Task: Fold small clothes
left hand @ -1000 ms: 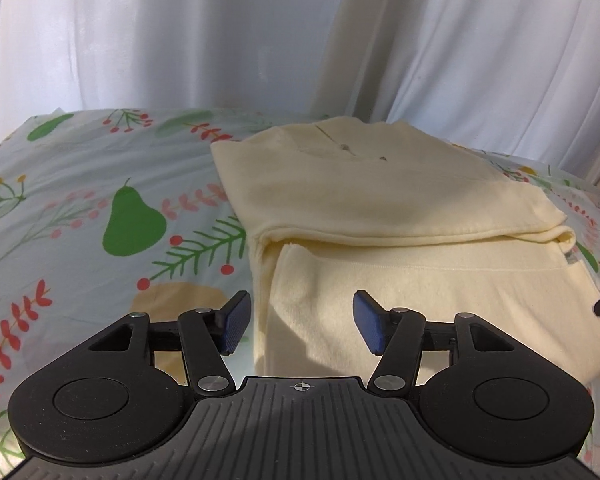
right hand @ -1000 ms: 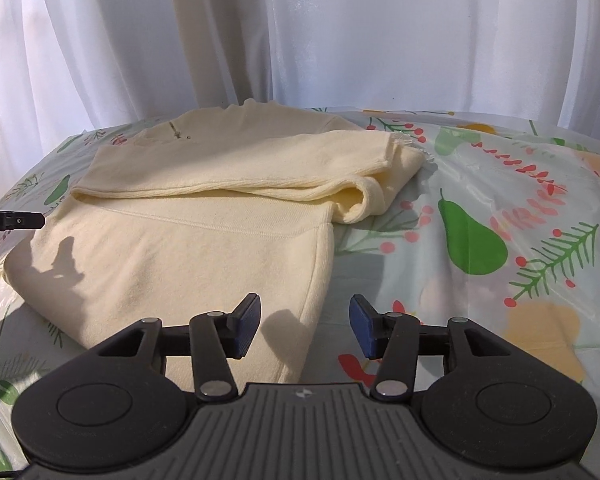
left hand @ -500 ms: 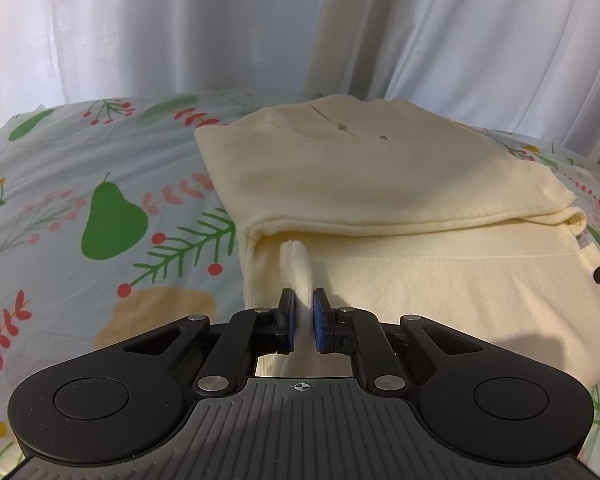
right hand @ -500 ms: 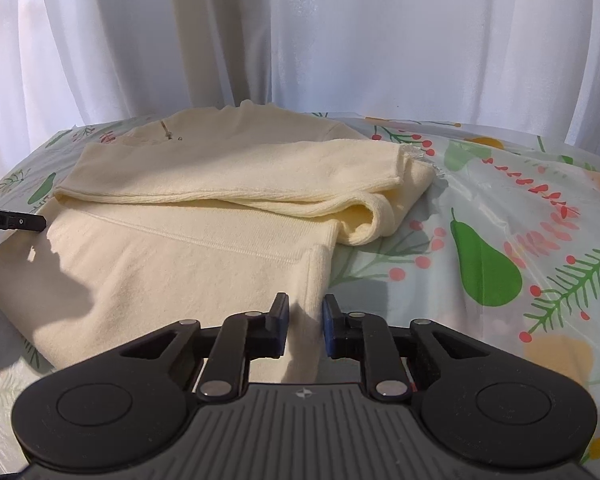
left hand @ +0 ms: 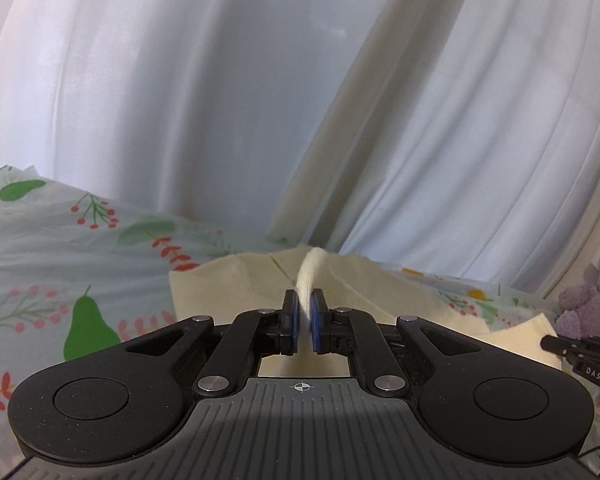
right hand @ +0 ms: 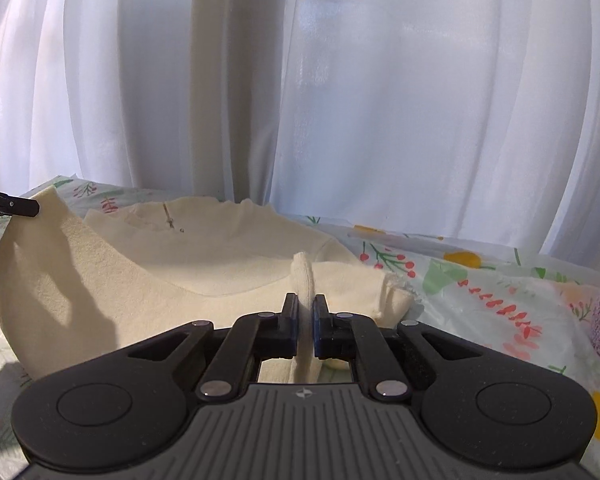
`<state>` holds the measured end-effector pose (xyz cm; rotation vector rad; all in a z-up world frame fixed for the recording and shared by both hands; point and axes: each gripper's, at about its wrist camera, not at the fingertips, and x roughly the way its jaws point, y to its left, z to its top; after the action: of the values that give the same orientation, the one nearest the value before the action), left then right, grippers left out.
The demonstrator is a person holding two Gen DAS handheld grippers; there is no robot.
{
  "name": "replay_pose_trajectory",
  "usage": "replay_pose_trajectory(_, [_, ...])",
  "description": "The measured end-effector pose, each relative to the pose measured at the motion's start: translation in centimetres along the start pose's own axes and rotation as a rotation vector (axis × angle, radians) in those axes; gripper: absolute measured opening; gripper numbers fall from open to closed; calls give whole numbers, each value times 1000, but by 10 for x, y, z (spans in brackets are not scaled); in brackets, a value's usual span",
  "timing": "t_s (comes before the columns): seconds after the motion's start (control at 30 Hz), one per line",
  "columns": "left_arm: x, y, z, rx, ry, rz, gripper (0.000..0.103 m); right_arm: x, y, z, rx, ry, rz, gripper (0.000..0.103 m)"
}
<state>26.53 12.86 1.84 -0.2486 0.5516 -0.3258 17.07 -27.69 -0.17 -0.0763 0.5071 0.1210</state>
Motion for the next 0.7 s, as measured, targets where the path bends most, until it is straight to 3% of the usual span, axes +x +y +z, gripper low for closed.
replay_pose_trajectory(0.1, [31, 1, 11, 19, -2, 79, 8, 27, -4, 14, -7, -19, -32, 6])
replay_pose_trajectory(0.27, [102, 17, -5, -23, 155, 188, 11, 90, -12, 12, 4, 56, -64, 6])
replay_pose_trajectory(0.33, [109, 19, -15, -11, 206, 187, 12, 110, -11, 4, -21, 118, -78, 7])
replay_pose_trajectory(0.4, [103, 18, -19, 12, 210, 155, 29, 118, -11, -3, -32, 161, -91, 7])
replay_pose_trajectory(0.43, [97, 19, -22, 21, 210, 134, 44, 118, -11, -5, -36, 174, -86, 8])
replay_pose_trajectory(0.47, [94, 20, -24, 28, 211, 109, 48, 117, -12, -8, -41, 177, -82, 12])
replay_pose_trajectory(0.63, [96, 18, -30, 64, 250, 72, 45, 108, -2, -18, -153, 165, -79, 14])
replay_pose_trajectory(0.7, [103, 14, -33, 95, 264, 103, 33, 109, 1, -19, -186, 167, -92, 14])
